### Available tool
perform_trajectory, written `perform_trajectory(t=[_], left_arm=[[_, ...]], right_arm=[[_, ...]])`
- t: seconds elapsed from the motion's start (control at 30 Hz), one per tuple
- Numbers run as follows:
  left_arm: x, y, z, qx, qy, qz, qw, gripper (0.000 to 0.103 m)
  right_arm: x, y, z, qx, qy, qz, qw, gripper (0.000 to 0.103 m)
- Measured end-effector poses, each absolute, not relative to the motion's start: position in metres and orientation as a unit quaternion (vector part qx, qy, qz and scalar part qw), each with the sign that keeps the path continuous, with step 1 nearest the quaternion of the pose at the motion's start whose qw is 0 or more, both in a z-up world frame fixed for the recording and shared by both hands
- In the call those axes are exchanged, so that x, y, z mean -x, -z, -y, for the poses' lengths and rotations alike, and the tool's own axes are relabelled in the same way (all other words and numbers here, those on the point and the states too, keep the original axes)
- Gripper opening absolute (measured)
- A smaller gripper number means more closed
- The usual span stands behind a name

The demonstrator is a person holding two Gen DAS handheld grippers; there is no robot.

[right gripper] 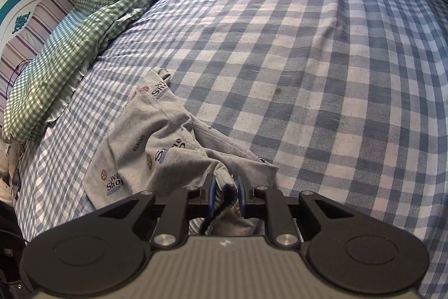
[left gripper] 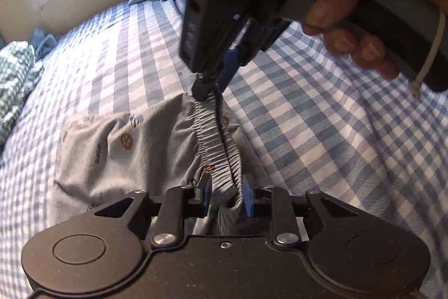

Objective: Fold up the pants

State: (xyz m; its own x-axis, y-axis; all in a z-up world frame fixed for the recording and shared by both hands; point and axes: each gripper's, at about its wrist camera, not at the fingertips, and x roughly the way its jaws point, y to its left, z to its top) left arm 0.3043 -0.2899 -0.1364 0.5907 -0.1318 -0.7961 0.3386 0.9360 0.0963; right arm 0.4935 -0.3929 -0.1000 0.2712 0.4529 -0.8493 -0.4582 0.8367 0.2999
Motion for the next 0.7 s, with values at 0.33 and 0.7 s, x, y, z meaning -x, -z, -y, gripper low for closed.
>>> perform_trajectory(t=[0.33,0.7], left_arm=[[-0.258,0.126,0.210,-0.038,0.030,-0.461,0.886,0.086],[-0.268,0.125,0.101,0.011,-0.103,-0.477,0.873,0.102]], right_arm=[[-0.442,0.103,0.387,0.047,-0.194,-0.503,0.841,0.097],[-0.386,0.142,0.353,0.034,-0.071,-0.514,0.854,0.103]])
